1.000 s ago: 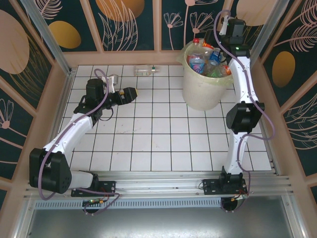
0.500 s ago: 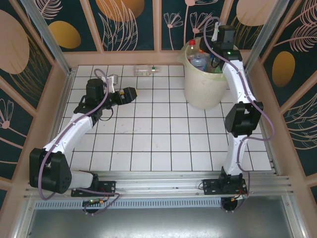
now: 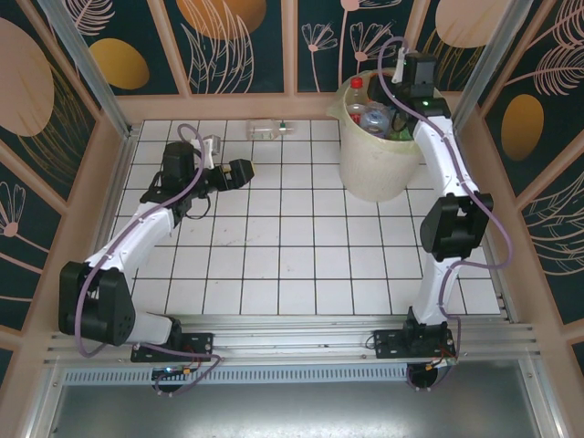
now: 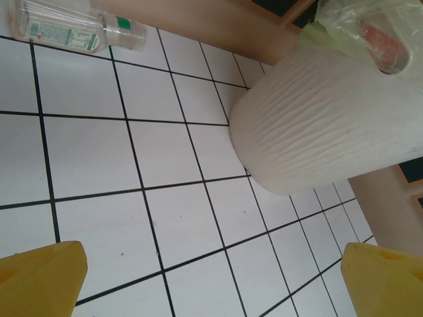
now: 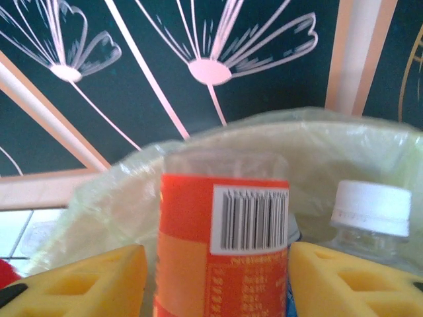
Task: Put the plastic bottles in the bin
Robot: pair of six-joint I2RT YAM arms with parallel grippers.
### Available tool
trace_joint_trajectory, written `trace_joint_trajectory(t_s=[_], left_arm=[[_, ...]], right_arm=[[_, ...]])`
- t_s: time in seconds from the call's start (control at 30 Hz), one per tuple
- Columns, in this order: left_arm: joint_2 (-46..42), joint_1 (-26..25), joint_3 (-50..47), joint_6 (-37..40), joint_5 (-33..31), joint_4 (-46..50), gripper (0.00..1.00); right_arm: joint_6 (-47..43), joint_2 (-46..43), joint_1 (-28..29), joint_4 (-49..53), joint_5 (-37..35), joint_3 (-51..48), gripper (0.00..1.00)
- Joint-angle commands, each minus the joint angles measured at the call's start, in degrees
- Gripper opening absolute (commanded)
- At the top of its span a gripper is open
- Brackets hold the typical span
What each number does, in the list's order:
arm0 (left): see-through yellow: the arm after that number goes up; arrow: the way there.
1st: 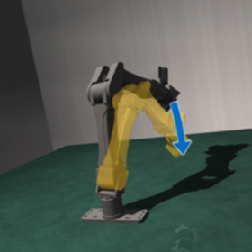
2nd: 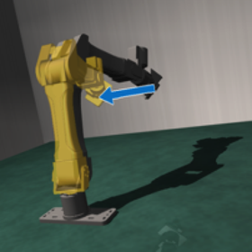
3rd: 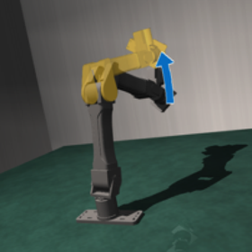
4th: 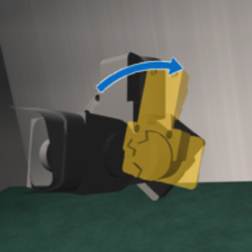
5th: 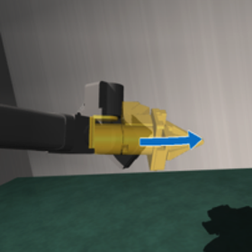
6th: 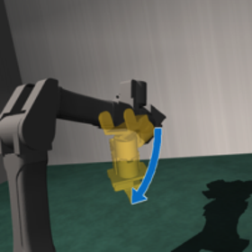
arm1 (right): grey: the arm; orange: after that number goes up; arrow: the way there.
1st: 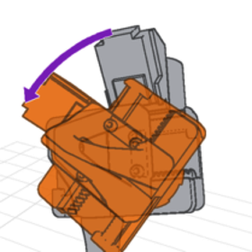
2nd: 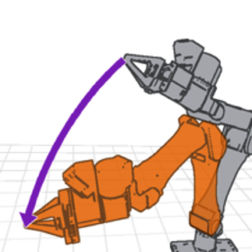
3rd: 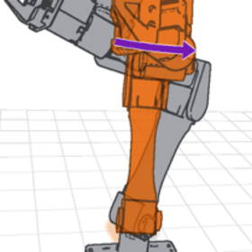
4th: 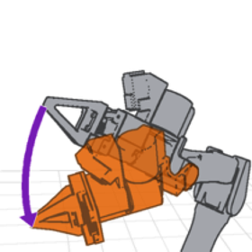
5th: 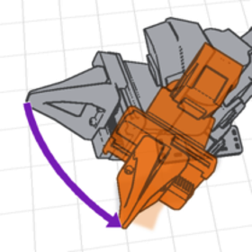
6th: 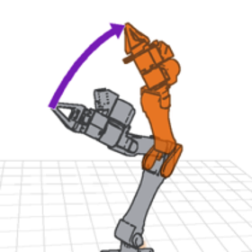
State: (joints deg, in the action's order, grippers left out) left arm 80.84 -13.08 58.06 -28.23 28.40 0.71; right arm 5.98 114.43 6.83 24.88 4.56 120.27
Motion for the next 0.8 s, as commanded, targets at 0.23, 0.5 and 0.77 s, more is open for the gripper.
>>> trace_joint_trajectory(t_s=[0.23, 0.5, 0.77], left_arm=[[8.06, -0.27, 10.0, 6.9, -12.0, 5.34, 0.99], [20.51, -0.25, 20.91, 14.25, -19.29, 8.13, 0.99], [35.71, -0.26, 37.87, 30.38, -14.36, 14.24, 0.99]], right_arm=[[1.14, -1.33, -0.41, 4.16, 2.76, 10.33, 0.69], [1.44, -17.63, -0.01, -5.78, 7.62, -12.16, 0.74], [2.34, -33.41, 1.22, -10.51, 9.56, -30.33, 0.76]])
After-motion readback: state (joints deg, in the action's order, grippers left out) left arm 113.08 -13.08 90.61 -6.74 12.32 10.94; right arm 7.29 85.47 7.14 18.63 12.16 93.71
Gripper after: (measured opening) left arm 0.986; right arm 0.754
